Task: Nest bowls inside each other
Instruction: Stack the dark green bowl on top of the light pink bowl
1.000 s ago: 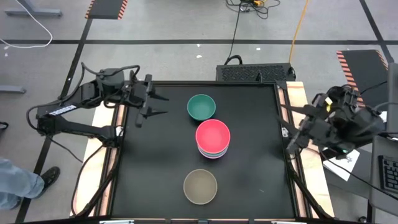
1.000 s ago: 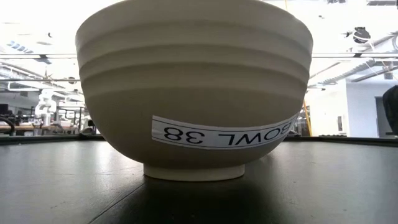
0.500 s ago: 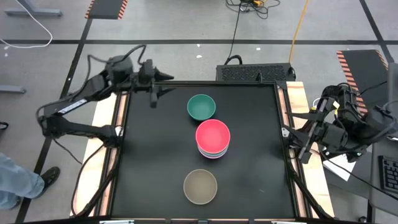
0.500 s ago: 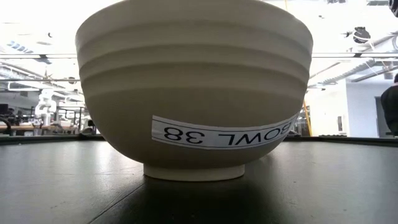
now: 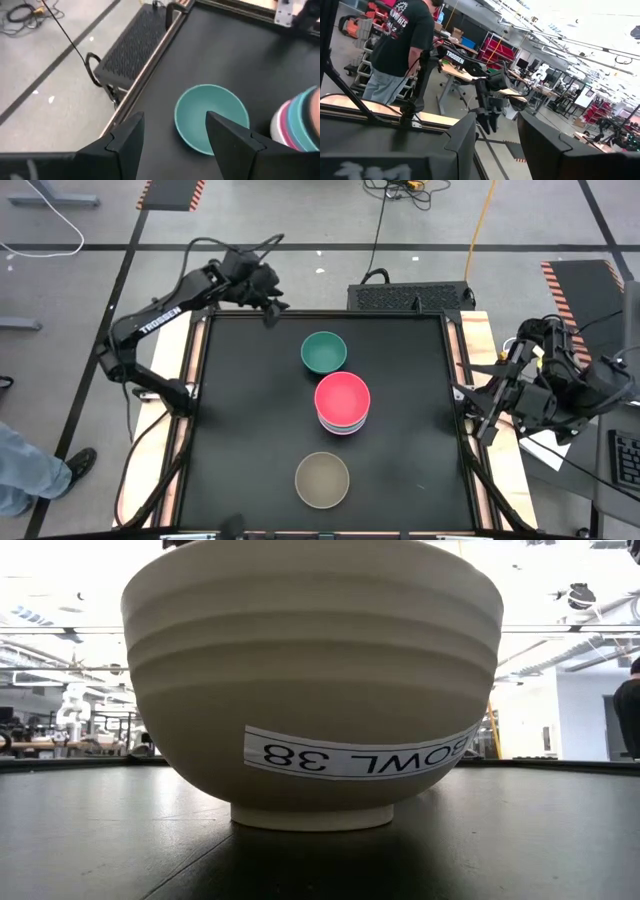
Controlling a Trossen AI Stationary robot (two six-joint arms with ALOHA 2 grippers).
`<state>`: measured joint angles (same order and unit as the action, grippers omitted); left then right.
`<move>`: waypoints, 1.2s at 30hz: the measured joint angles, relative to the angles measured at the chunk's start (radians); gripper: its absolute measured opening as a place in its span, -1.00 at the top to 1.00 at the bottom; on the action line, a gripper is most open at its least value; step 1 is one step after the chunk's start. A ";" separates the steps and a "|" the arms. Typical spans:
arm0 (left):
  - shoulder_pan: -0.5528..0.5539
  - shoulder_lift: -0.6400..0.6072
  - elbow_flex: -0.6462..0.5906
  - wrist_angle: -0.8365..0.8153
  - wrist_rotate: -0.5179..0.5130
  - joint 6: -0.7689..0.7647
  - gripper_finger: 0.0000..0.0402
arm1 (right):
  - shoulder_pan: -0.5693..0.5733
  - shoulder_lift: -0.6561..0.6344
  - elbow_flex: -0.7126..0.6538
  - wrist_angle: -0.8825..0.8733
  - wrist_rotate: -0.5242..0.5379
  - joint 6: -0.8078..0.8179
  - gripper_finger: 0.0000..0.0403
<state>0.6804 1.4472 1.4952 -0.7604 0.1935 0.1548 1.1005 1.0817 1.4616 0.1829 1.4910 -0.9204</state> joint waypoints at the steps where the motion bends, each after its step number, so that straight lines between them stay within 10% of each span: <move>1: 0.007 0.007 0.000 -0.001 0.001 0.002 -0.06 | -0.001 0.000 0.000 0.000 0.000 0.000 0.30; 36: -0.027 0.404 -0.003 -0.035 0.173 0.062 -0.06 | -0.040 0.000 0.000 0.027 0.000 0.017 0.30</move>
<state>0.6533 1.8516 1.4921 -0.7953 0.3664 0.2169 1.0607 1.0817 1.4612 0.2096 1.4913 -0.9036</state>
